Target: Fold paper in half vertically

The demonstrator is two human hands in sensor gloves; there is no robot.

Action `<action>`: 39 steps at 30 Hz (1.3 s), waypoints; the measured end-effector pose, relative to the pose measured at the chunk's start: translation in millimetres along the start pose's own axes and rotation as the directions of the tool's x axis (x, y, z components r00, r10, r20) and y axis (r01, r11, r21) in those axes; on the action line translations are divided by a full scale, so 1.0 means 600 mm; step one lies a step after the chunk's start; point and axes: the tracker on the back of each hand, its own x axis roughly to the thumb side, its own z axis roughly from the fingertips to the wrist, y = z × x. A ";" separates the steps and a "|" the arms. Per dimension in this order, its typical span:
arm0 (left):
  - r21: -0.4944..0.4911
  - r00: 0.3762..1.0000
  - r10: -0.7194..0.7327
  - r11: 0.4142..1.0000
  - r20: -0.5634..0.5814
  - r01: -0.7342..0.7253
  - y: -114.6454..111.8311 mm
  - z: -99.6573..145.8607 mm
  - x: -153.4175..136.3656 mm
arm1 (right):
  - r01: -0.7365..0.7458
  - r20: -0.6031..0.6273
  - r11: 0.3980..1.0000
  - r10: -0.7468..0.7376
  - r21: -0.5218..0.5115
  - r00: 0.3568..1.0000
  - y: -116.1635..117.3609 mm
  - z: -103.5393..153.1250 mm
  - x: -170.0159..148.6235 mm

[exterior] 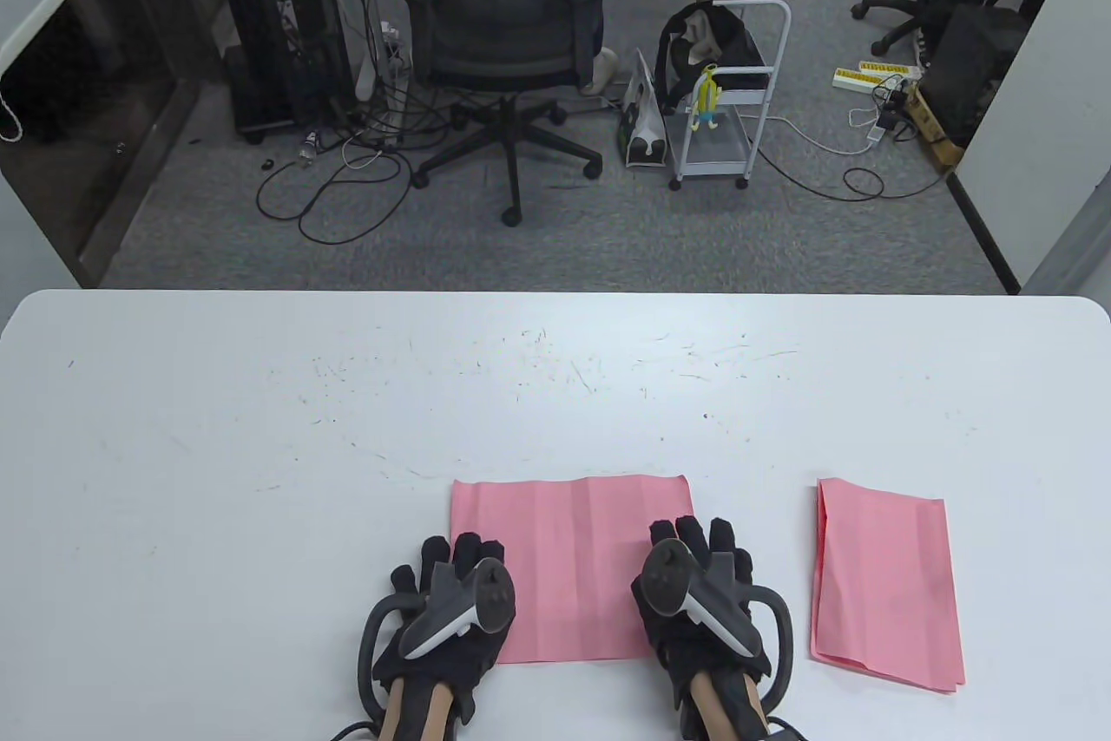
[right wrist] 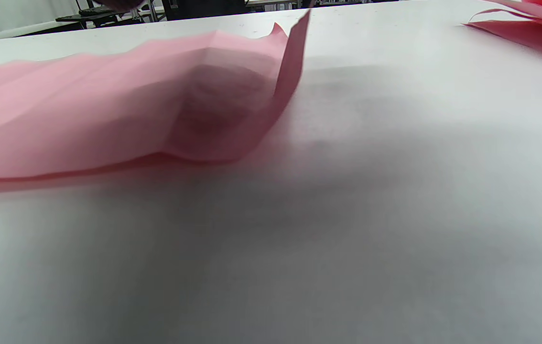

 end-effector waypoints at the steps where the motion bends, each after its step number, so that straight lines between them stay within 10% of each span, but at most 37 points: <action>1: -0.018 1.000 0.008 1.000 0.006 -0.008 -0.003 -0.001 -0.001 | 0.001 -0.003 1.000 -0.001 0.001 1.000 0.000 -0.001 -0.001; 22: -0.050 1.000 0.011 0.999 0.019 -0.010 -0.006 0.001 0.001 | 0.241 -0.218 0.962 -0.210 0.126 0.953 -0.036 -0.100 -0.047; 39: -0.059 1.000 0.014 0.998 0.023 -0.013 -0.006 0.002 0.002 | 0.177 -0.298 0.969 -0.119 0.174 0.947 0.010 -0.148 -0.056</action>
